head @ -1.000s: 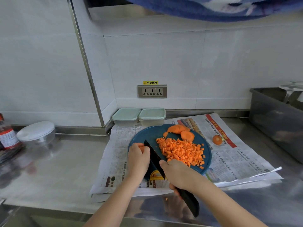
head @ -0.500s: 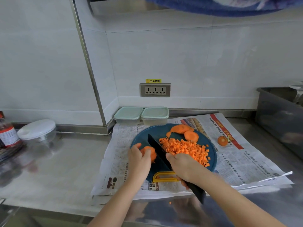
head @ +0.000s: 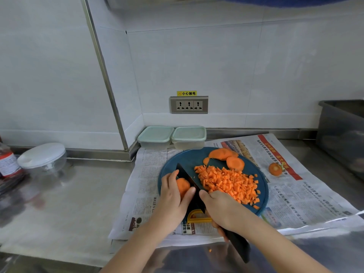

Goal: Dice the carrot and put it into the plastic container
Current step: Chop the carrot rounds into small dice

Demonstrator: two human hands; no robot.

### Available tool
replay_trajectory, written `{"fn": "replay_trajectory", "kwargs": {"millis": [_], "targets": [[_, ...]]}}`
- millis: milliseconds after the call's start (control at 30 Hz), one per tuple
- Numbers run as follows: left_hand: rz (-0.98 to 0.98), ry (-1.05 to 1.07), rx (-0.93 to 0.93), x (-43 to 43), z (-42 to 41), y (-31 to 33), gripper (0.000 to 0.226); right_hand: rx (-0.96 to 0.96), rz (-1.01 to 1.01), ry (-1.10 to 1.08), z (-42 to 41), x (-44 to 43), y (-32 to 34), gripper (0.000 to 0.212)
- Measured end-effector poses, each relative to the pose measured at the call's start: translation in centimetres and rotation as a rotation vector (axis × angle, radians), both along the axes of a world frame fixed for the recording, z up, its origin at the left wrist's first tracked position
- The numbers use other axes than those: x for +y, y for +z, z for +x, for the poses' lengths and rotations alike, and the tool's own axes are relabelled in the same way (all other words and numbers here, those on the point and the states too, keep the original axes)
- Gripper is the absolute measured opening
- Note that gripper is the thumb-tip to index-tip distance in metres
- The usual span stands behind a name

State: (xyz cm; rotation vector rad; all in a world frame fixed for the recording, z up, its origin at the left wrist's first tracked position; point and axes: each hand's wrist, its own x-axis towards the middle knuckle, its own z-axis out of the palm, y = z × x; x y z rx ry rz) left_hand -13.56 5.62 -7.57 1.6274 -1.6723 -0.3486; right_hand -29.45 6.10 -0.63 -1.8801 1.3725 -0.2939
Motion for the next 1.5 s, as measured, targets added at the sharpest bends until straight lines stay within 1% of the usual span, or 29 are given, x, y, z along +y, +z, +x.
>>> {"fn": "replay_trajectory", "kwargs": {"millis": [33, 67, 100, 167, 233, 367, 400, 567, 633, 700, 900, 967, 1033, 1100, 1167, 1300, 1400, 1500], "targets": [[0.006, -0.031, -0.065, 0.1, 0.4, 0.1, 0.076, 0.003, -0.01, -0.004, 0.0, -0.1, 0.0, 0.039], [0.009, -0.051, -0.135, 0.2, 0.8, 0.2, 0.076, 0.007, -0.004, -0.004, 0.0, -0.2, -0.1, 0.039], [0.007, -0.065, -0.198, 0.2, 1.2, 0.4, 0.074, 0.029, 0.003, 0.019, 0.0, -0.2, -0.2, 0.04], [-0.005, -0.07, -0.262, 0.2, 1.6, 0.6, 0.069, 0.019, 0.033, 0.009, 0.1, -0.3, -0.2, 0.045], [-0.019, -0.069, -0.273, 0.3, 1.7, 0.5, 0.069, -0.028, 0.085, -0.028, 0.0, -0.3, -0.2, 0.05], [0.009, -0.101, -0.231, 0.5, 1.9, 0.9, 0.085, -0.028, 0.087, -0.032, 0.0, -0.4, -0.3, 0.051], [0.012, -0.108, -0.223, 0.5, 1.9, 0.9, 0.085, -0.029, 0.085, -0.032, 0.0, -0.4, -0.3, 0.051], [-0.087, -0.12, -0.279, 0.4, 2.0, 0.1, 0.055, -0.023, 0.058, -0.026, -0.1, -0.6, -0.4, 0.05], [-0.09, -0.132, -0.262, 0.5, 2.0, 0.1, 0.056, -0.011, 0.018, -0.003, 0.0, -0.5, -0.4, 0.047], [-0.087, -0.13, -0.207, 0.7, 1.9, 0.3, 0.058, 0.006, -0.026, 0.001, 0.2, -0.4, -0.3, 0.047], [-0.107, -0.117, -0.143, 0.7, 2.0, 0.2, 0.03, 0.017, -0.026, -0.018, 0.4, -0.3, -0.4, 0.051], [-0.091, -0.138, -0.117, 0.6, 1.9, 0.3, 0.036, 0.013, -0.005, -0.031, 0.3, -0.4, -0.4, 0.052], [-0.072, -0.175, -0.118, 0.6, 1.9, 0.5, 0.052, -0.013, 0.04, -0.026, 0.2, -0.2, -0.2, 0.049], [-0.071, -0.189, -0.151, 0.6, 1.8, 0.5, 0.063, -0.012, 0.039, -0.007, 0.1, -0.2, 0.0, 0.045], [-0.069, -0.171, -0.176, 0.6, 1.8, 0.4, 0.066, -0.004, 0.018, -0.004, 0.1, -0.3, -0.1, 0.044], [-0.071, -0.154, -0.213, 0.5, 1.8, 0.1, 0.061, -0.008, 0.021, -0.03, 0.3, -0.2, -0.2, 0.041], [-0.068, -0.136, -0.237, 0.4, 1.8, 0.0, 0.065, 0.006, -0.005, -0.022, 0.3, 0.2, 0.2, 0.045], [-0.082, -0.114, -0.304, 0.3, 2.0, -0.2, 0.069, 0.063, -0.049, 0.012, 0.6, 0.2, -0.1, 0.039]]}}
